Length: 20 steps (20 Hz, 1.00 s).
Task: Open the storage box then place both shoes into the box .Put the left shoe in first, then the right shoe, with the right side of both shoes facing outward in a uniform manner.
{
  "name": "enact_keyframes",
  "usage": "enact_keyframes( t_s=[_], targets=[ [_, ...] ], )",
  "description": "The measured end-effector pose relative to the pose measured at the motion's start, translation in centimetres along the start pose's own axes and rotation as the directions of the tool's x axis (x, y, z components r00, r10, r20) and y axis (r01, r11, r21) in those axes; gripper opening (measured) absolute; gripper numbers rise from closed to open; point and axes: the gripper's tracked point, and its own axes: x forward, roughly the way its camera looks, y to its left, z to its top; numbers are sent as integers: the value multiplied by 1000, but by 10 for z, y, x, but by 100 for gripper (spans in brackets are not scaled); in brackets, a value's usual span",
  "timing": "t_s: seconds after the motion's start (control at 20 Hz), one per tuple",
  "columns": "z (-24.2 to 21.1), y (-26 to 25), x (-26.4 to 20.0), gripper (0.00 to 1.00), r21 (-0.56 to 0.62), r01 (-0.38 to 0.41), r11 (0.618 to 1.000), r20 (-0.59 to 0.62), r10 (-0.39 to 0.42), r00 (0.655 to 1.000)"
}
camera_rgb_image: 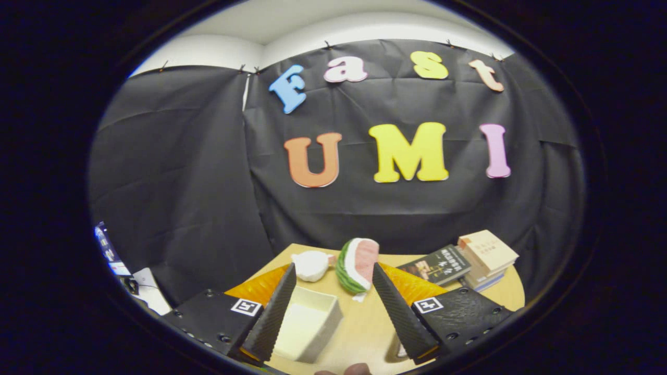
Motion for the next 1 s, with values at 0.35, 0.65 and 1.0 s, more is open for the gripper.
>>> enact_keyframes(
  t_s=[0.35, 0.65, 1.0],
  targets=[
    [-35, -107, -30, 90, 34, 151, 988, -40, -150, 988],
    [-100, -166, -28, 90, 9, 232, 973, -152, -228, 962],
    [-211, -183, 4, 93, 16, 224, 974, -384, -201, 901]
  ],
)
